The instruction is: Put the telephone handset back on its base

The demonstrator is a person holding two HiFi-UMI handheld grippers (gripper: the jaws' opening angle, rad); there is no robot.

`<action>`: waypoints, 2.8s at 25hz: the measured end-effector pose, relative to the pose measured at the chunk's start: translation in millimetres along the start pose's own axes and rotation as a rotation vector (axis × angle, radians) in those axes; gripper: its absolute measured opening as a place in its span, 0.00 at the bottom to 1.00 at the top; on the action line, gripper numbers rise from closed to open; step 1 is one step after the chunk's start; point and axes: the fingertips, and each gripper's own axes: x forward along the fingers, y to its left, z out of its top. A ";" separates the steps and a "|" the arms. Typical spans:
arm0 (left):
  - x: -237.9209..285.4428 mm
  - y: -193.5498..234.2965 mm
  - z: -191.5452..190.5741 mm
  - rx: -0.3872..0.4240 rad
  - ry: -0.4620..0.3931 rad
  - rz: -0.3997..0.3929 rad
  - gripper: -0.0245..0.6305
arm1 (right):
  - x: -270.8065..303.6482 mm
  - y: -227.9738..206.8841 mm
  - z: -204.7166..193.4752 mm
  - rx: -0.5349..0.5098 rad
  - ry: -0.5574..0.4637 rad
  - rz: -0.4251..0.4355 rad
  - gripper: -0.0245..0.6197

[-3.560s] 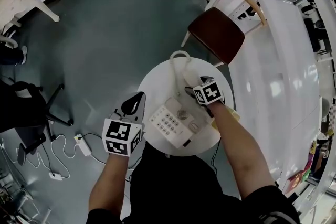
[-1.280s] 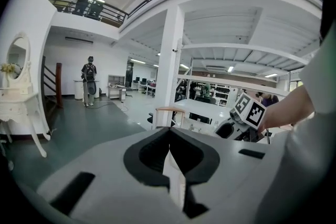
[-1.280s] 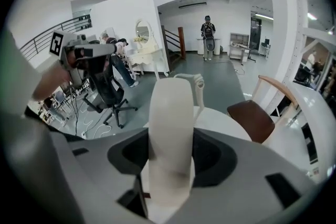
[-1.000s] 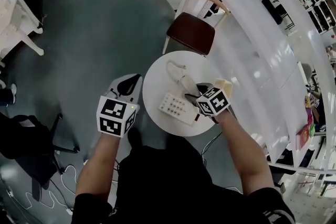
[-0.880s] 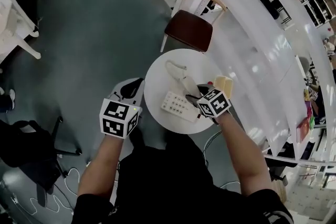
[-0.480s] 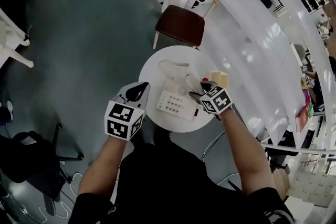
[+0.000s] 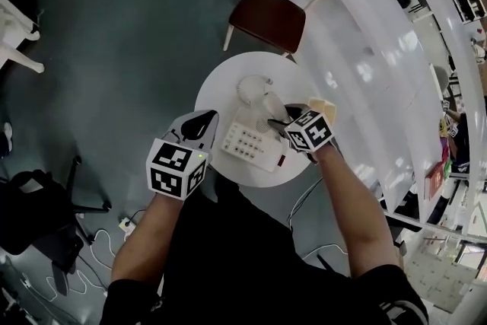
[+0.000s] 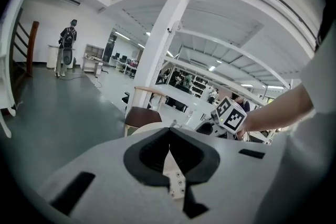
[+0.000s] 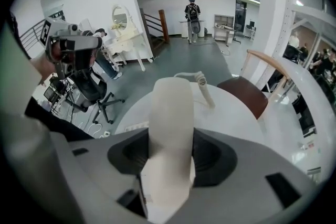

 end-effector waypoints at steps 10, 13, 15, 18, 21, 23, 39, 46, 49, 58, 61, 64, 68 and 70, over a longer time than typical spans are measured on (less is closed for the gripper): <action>-8.9 16.9 -15.8 -0.053 -0.004 0.069 0.05 | 26.3 14.2 1.7 -0.091 0.070 0.043 0.38; -16.3 23.5 -23.9 -0.068 0.002 0.092 0.05 | 34.1 14.6 1.2 -0.097 0.082 0.043 0.38; -21.5 28.7 -30.0 -0.080 0.006 0.106 0.05 | 39.7 15.8 1.4 -0.100 0.088 0.037 0.38; -27.6 34.9 -39.3 -0.097 0.015 0.125 0.05 | 48.3 19.9 1.2 -0.129 0.103 0.031 0.38; -30.9 39.6 -47.4 -0.110 0.021 0.137 0.05 | 58.1 22.5 -0.8 -0.207 0.143 0.019 0.38; -31.8 41.7 -52.1 -0.117 0.025 0.144 0.05 | 65.3 23.5 -6.0 -0.258 0.180 0.013 0.38; -32.0 37.2 -60.6 -0.143 0.017 0.150 0.05 | 69.1 22.5 -21.1 -0.234 0.280 0.009 0.38; -36.0 39.6 -65.4 -0.152 0.013 0.155 0.05 | 68.8 14.0 -25.6 -0.121 0.297 0.044 0.38; -39.1 41.1 -69.4 -0.156 0.014 0.159 0.05 | 69.6 7.9 -27.0 -0.042 0.282 0.067 0.38; -41.0 38.1 -84.1 -0.172 0.029 0.162 0.05 | 75.0 14.3 -30.5 -0.113 0.291 0.056 0.38; -42.2 36.1 -85.4 -0.169 0.031 0.162 0.05 | 79.4 21.1 -34.9 -0.165 0.304 0.057 0.38; -45.9 36.5 -85.0 -0.169 0.027 0.168 0.05 | 84.6 25.8 -36.1 -0.189 0.301 0.064 0.39; -51.3 38.4 -85.0 -0.174 0.022 0.177 0.05 | 83.7 20.2 -37.7 -0.193 0.317 0.019 0.39; -55.7 39.5 -86.6 -0.175 0.021 0.182 0.05 | 86.1 21.3 -38.0 -0.198 0.317 0.013 0.39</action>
